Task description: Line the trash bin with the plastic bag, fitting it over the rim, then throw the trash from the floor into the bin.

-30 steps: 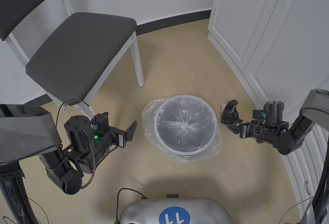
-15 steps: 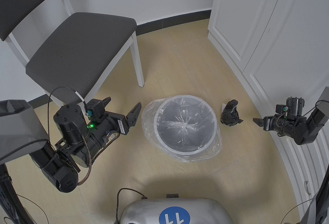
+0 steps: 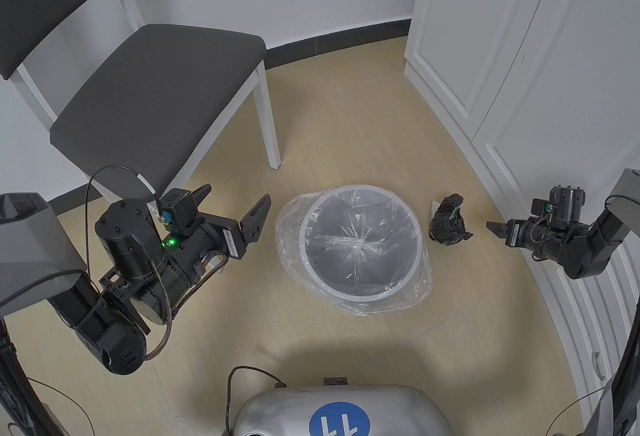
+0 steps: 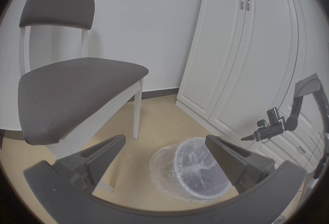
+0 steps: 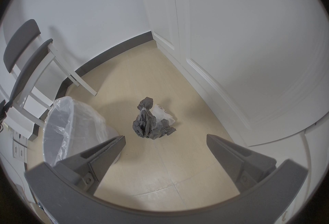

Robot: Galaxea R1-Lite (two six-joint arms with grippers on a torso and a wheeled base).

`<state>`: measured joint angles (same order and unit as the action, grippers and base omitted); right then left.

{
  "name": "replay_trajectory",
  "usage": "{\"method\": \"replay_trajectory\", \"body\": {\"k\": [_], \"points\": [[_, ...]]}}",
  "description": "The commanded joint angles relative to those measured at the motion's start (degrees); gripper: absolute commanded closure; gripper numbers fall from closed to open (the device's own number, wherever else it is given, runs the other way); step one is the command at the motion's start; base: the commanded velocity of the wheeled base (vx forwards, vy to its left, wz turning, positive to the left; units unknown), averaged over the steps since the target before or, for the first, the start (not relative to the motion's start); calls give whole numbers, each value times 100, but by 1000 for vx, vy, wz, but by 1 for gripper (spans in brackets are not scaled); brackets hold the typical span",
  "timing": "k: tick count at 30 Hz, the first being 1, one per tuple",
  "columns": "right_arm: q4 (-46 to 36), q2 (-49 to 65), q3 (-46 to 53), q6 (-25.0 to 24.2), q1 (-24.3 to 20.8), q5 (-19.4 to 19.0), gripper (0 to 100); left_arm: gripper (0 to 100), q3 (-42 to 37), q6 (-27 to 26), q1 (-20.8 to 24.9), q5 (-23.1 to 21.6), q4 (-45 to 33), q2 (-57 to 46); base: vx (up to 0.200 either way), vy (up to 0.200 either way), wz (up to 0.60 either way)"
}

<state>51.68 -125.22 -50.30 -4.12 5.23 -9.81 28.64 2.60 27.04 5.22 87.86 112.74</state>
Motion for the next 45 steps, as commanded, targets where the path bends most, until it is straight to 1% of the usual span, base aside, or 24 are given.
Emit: {"method": "replay_trajectory", "body": {"k": [1,3,4,5,6,7,11,12,13,14,16,17,19,20,21,23,24,26,29,33,35,38,42,45], "points": [[27,-398,-314,-265,-215,76,0,0,19,-5,3,6,3,3,0,0,0],[132,-653,-490,-493,-356,243,0,0,10,-5,-6,6,3,3,0,0,0],[132,-653,-490,-493,-356,243,0,0,10,-5,-6,6,3,3,0,0,0],[317,-890,-683,-643,-435,516,0,0,-25,-5,-6,6,3,-6,0,0,0],[352,-943,-736,-660,-453,577,0,0,-33,-5,-6,6,3,-6,0,0,0],[396,-1136,-929,-687,-541,735,0,0,-51,-14,-6,6,3,11,0,0,0],[361,-1505,-1421,-695,-822,1113,0,0,-183,-14,-6,14,3,38,0,0,0],[361,-1505,-1421,-695,-822,1113,0,0,-183,-14,-6,14,3,38,0,0,0],[326,-1532,-1544,-687,-989,1271,0,0,-253,-22,-6,23,3,64,0,0,0],[334,-1540,-1562,-678,-1050,1342,0,0,-306,-22,-6,23,12,64,0,0,0],[334,-1593,-1659,-546,-1200,1553,0,0,-561,4,-85,32,21,38,0,0,0],[326,-1602,-1676,-520,-1209,1570,0,0,-605,13,-94,32,30,38,0,0,0],[317,-1655,-1852,-291,-1217,1684,0,0,-868,66,-146,41,30,3,0,0,0],[317,-1655,-1852,-291,-1217,1684,0,0,-868,66,-146,41,30,3,0,0,0],[317,-1769,-1957,-80,-1182,1799,0,0,-1141,364,-67,41,30,3,0,0,0],[317,-1769,-1957,-80,-1182,1799,0,0,-1141,364,-67,41,30,3,0,0,0],[317,-1997,-2177,17,-1147,1843,0,0,-1150,514,109,50,30,82,0,0,0],[343,-2287,-2502,25,-1147,1851,0,0,-1097,514,100,41,30,11,0,0,0],[422,-2621,-2828,8,-1147,1843,0,0,-956,487,100,67,21,-226,0,0,0],[598,-3043,-3302,-36,-1129,1843,0,0,-1035,400,144,137,12,-709,0,0,0],[818,-3368,-3636,-168,-1121,1834,0,0,-1115,180,205,217,12,-1035,0,0,0],[941,-3738,-4058,-432,-1200,1851,0,0,-1211,74,337,225,3,-1289,0,0,0],[1090,-3922,-4190,-440,-1200,1860,0,0,-1299,74,513,243,3,-1404,0,0,0],[1117,-3957,-4216,-643,-1182,1843,0,0,-1484,74,759,243,12,-1430,0,0,0]]}}
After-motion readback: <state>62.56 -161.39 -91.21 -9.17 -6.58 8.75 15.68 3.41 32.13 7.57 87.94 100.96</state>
